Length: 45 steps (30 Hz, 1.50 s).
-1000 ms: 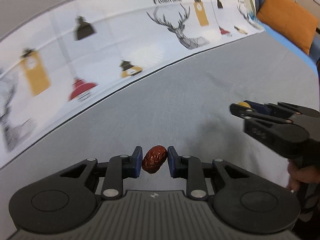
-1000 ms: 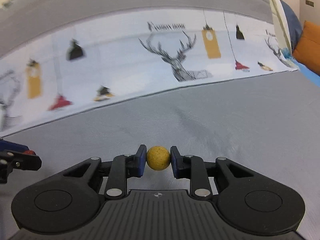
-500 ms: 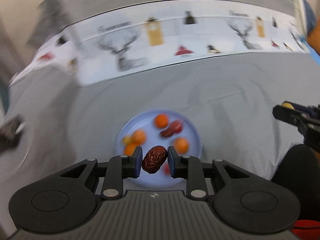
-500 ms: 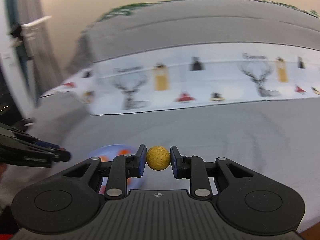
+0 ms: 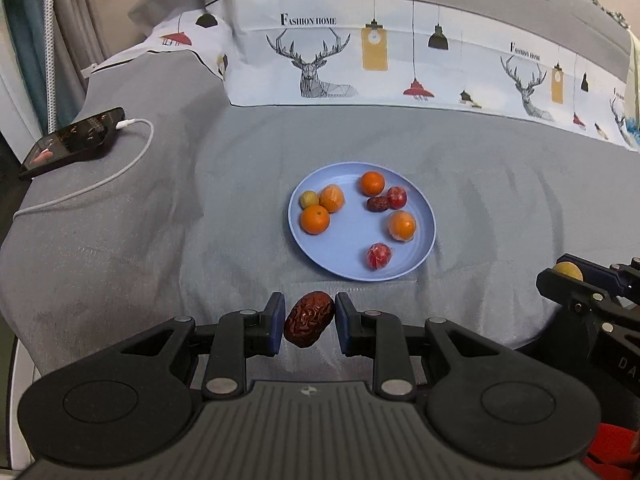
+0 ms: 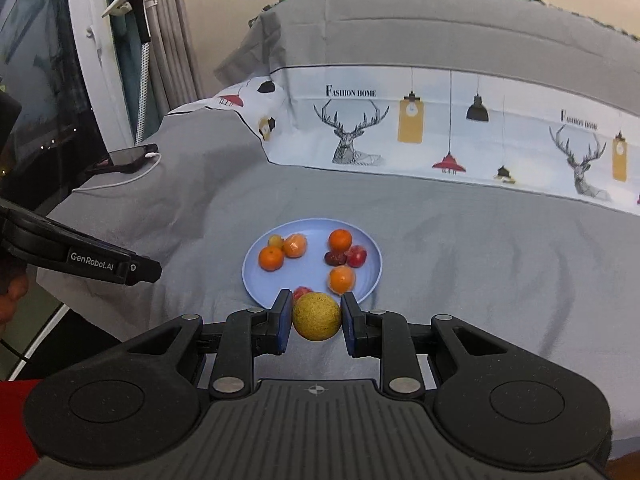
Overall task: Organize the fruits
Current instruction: 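Carry both held fruits over the blue plate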
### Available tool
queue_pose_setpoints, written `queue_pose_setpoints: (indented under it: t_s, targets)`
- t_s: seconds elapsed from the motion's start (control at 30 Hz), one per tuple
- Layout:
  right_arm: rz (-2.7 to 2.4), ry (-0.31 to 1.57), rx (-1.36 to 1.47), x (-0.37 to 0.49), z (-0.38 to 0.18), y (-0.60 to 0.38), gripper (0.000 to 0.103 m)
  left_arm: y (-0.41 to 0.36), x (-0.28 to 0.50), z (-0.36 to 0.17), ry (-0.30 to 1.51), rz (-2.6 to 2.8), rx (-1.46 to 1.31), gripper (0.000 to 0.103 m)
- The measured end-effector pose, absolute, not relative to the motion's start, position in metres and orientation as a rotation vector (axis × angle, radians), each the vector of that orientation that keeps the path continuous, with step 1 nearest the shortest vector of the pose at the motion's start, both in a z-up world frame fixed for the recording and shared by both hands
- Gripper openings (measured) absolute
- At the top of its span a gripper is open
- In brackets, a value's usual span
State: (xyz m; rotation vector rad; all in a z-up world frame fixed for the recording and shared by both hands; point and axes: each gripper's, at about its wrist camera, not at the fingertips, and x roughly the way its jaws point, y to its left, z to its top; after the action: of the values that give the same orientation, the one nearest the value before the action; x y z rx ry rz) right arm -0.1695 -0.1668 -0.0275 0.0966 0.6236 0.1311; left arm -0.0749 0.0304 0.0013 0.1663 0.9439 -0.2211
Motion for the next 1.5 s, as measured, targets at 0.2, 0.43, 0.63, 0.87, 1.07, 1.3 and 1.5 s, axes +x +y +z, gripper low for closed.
queue_pose_setpoints:
  t_s: [0.2, 0.43, 0.63, 0.87, 1.07, 1.3, 1.5]
  targets:
    - [0.129, 0.616, 0.055, -0.173, -0.025, -0.16, 0.027, 0.032, -0.077, 0.005, 0.914, -0.227, 0.154, 0.029]
    - [0.13, 0.628, 0.038, -0.169, -0.025, -0.157, 0.027, 0.036, -0.074, 0.003, 0.927, -0.221, 0.133, 0.029]
    - [0.127, 0.645, 0.036, -0.163, -0.027, -0.156, 0.027, 0.036, -0.068, -0.002, 0.941, -0.224, 0.133, 0.029]
    - [0.125, 0.669, 0.034, -0.156, -0.032, -0.154, 0.027, 0.036, -0.06, -0.007, 0.957, -0.222, 0.126, 0.029]
    - [0.119, 0.685, 0.027, -0.145, -0.037, -0.152, 0.027, 0.035, -0.047, -0.011, 0.975, -0.221, 0.121, 0.029]
    - [0.119, 0.706, 0.038, -0.125, -0.043, -0.153, 0.027, 0.03, -0.021, -0.015, 0.99, -0.225, 0.119, 0.029]
    - [0.114, 0.726, 0.063, -0.098, -0.051, -0.153, 0.027, 0.018, 0.006, -0.018, 0.994, -0.24, 0.115, 0.029]
